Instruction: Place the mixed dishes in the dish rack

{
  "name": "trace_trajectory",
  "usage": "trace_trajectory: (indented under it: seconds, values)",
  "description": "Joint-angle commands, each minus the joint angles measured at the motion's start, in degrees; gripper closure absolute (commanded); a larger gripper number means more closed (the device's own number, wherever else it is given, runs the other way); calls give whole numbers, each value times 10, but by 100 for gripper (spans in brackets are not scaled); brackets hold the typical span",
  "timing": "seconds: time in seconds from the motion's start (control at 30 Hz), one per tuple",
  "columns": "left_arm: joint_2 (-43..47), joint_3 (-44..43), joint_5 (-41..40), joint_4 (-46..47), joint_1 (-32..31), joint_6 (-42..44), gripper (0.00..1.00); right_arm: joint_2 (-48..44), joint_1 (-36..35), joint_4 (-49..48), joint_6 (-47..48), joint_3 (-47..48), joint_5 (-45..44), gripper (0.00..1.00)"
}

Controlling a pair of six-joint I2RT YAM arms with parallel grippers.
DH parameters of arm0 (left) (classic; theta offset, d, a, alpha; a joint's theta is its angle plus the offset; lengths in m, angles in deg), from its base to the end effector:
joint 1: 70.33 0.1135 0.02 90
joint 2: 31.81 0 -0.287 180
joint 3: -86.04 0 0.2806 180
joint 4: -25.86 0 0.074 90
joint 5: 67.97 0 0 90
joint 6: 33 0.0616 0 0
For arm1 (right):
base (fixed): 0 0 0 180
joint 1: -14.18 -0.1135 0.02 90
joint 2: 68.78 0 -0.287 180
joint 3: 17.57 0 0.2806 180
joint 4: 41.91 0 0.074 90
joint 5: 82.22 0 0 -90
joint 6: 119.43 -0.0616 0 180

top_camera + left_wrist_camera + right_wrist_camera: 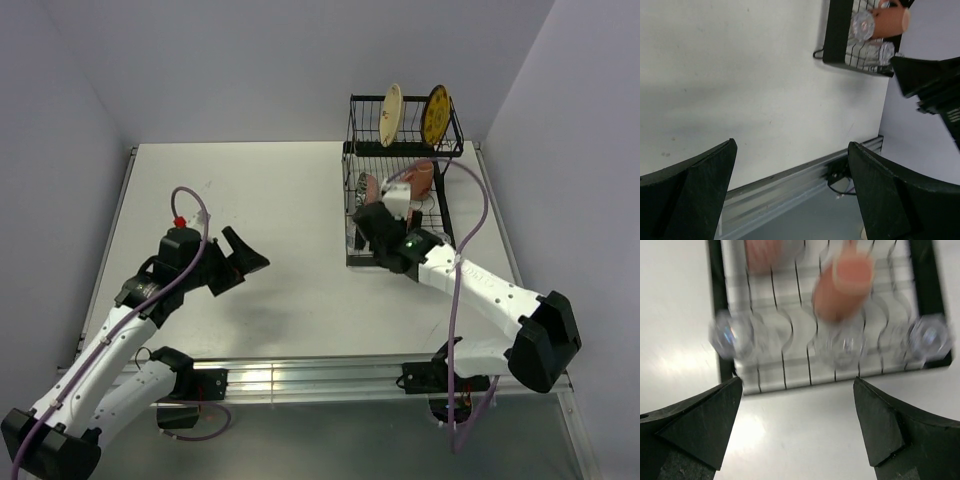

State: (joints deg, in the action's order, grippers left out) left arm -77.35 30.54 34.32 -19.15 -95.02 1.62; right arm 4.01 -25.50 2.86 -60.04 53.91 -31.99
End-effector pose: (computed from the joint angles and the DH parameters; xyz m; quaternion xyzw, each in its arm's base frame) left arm 0.1810 -0.0976 0.2898 -0.1858 0.8637 -0.3678 0.2901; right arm 0.2559 0.1611 0.2938 0.0578 0.8795 -0.0555 0.4691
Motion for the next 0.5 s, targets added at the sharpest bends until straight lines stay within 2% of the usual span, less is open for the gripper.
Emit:
trace_trajectory:
  seconds: [0.0,0.13,0.23,0.37,0.47]
  values:
    - [9,46,72,77,1,-18,1,-51,-25,-5,-103,-73,37,0]
    - [11,122,135,145,1,-38,1,-105,-43,-50,-133,-173,83,0]
    - [24,175,193,215,0,-61,1,-178,-44,-133,-141,-256,165,0]
    - [90,235,258,311,1,-108,1,-338,-51,-255,-156,-377,265,0]
    - [166,282,300,397,0,-144,1,-452,-53,-404,-184,-478,344,0]
